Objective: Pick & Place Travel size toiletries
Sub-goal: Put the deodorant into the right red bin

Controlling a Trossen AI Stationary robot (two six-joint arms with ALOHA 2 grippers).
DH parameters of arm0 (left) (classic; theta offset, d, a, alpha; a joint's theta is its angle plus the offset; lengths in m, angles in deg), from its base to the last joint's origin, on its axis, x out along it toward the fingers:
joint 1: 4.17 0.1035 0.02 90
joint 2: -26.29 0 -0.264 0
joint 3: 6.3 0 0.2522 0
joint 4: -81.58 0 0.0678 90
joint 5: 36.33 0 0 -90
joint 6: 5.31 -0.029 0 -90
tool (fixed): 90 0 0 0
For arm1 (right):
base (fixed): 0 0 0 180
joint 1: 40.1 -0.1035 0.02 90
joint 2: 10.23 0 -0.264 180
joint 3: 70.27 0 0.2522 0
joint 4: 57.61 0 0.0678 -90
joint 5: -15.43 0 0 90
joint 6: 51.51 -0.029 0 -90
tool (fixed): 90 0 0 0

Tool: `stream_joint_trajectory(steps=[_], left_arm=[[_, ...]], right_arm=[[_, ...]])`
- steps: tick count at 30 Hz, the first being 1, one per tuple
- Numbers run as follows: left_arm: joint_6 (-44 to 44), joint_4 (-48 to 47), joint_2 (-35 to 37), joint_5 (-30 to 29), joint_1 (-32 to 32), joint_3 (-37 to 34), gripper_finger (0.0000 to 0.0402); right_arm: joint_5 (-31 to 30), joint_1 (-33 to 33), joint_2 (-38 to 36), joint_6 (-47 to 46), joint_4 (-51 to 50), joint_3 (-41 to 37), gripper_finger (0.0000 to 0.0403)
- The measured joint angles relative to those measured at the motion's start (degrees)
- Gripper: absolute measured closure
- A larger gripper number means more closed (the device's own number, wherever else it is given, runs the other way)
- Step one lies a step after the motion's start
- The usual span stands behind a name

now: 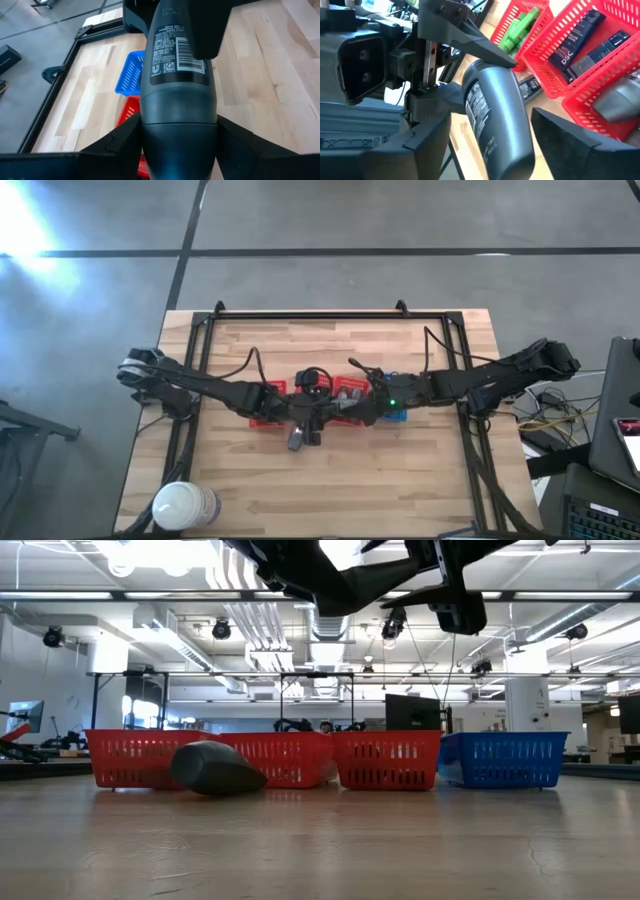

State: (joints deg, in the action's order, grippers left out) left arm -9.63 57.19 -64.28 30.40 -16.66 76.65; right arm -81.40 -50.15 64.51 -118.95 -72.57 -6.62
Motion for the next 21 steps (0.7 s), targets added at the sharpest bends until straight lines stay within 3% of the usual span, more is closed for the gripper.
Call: stream_joint_trajectory(steps=[15,21], left_arm=[[0.4,-0.3,0.0,1.4,0.0,-0.1,0.0194],[3.4,-0.7,0.0,1.7,0.2,-0.1,0.0118]], right_arm=[[0.9,1.0,0.1,0.8,-1.1,-0.2,0.0256],[0.4,2.1,0.3,2.7,-3.2,-0.4,0.0283]])
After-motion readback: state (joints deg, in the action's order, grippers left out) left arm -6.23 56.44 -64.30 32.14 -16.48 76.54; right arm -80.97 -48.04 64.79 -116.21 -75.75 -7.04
